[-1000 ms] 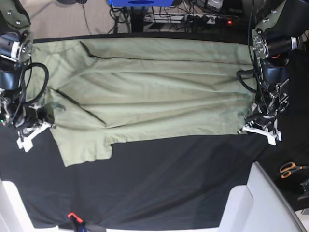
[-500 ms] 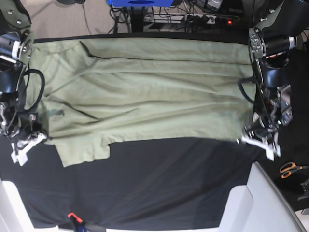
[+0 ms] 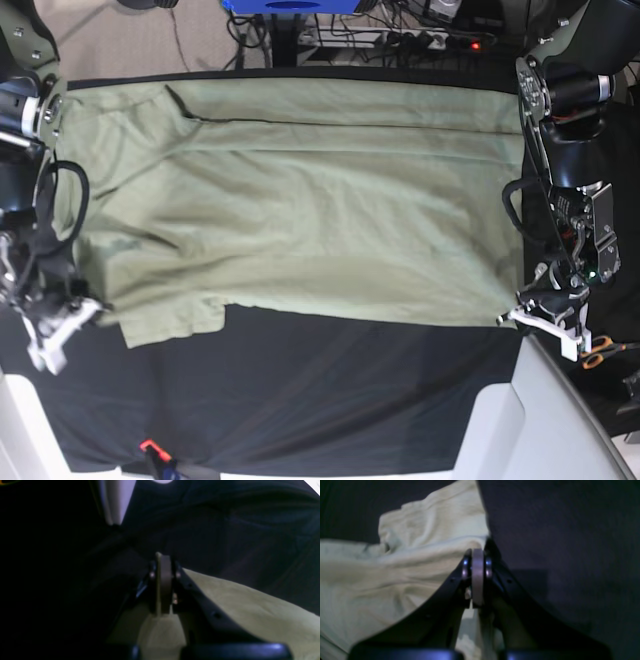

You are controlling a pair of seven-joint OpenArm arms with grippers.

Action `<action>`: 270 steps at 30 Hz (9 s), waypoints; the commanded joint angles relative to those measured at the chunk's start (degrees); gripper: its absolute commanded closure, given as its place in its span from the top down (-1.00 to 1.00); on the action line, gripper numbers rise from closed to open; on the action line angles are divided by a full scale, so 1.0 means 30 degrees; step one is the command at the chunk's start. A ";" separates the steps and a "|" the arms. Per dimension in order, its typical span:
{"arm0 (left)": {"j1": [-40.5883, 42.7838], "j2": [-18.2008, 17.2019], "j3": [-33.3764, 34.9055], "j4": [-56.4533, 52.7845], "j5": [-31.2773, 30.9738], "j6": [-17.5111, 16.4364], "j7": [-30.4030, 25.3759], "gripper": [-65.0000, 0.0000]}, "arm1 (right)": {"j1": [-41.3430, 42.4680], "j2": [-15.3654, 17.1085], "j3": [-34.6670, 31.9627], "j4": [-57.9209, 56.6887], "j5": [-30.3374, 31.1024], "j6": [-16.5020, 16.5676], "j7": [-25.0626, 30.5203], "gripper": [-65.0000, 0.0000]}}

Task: Fold the T-shirt properly
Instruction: 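Lift the hem with both grippers and fold it toward the collar edge, then open both grippers and release the folded shirt, then move the right gripper to the shirt end and grasp the cloth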

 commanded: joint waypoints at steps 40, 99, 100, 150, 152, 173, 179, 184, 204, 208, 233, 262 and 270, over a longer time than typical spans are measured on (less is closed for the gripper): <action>0.6512 -0.0285 -0.0109 0.9261 -0.0181 -0.0674 0.3842 -1.00 | -0.1377 0.0722 -0.1614 0.1663 0.0295 0.0167 -0.2405 -1.00; 1.2432 -0.2043 -0.1662 1.1342 -0.0152 -0.3487 0.3959 -1.00 | -0.9231 0.0576 0.2459 1.1069 0.0325 0.0167 -0.7475 -1.00; 1.2549 -0.1897 -0.1662 1.1342 -0.0152 -0.3487 0.3959 -1.00 | -0.9377 0.0576 0.2459 1.1069 0.0325 0.0167 -0.7475 -1.00; 1.3164 -0.0695 -0.6146 1.2367 -0.1910 -0.3487 0.3842 0.99 | -0.7238 0.0488 0.4188 1.4146 0.0295 0.0167 -0.7358 0.27; 1.3545 -0.0783 -0.6644 1.2367 -0.2760 -0.3487 0.3842 0.99 | -0.5832 0.1015 0.2898 1.2359 0.0295 0.0167 -0.7299 0.27; 1.4776 -0.1604 -0.8402 1.2162 -0.3287 -0.3487 0.3813 0.99 | 0.0557 0.0605 -0.3929 -0.5781 0.0295 0.0138 0.1258 0.11; 1.4718 -0.1545 -0.8402 1.2162 -0.3287 -0.3487 0.3813 0.99 | 0.0293 0.0195 -0.3812 -0.5781 0.0325 0.0138 0.0818 -1.00; 1.4630 -0.1545 -0.8402 1.2133 -0.3287 -0.3487 0.3813 0.99 | 0.0293 0.0107 -0.3754 -0.5312 0.0383 0.0138 0.0115 -1.00; 1.4161 -0.1545 -0.8373 1.1371 -0.3346 -0.3487 0.3813 0.99 | -0.3546 0.0048 -0.0794 0.5179 0.0413 0.0138 -0.4163 -1.00; 1.4014 -0.1545 -0.8373 1.1312 -0.3287 -0.3487 0.3813 0.99 | -0.3517 0.0048 -0.0794 0.5208 0.0383 0.0138 -0.4134 -1.00; 1.3926 -0.1516 -0.8373 1.1312 -0.3258 -0.3487 0.3813 0.99 | -1.0257 -0.2238 0.2019 1.7604 0.0413 -0.1122 -1.0054 -1.00; 1.3897 -0.1545 -0.8373 1.1312 -0.3258 -0.3487 0.3813 0.99 | -1.5590 -0.2091 0.2019 2.0974 0.0266 -0.1122 -0.9760 -1.00; 1.3897 -0.1545 -0.8344 1.1312 -0.3258 -0.3487 0.3842 0.99 | -1.2806 -0.1915 0.1990 1.7135 0.0266 -0.1152 -0.9585 -0.99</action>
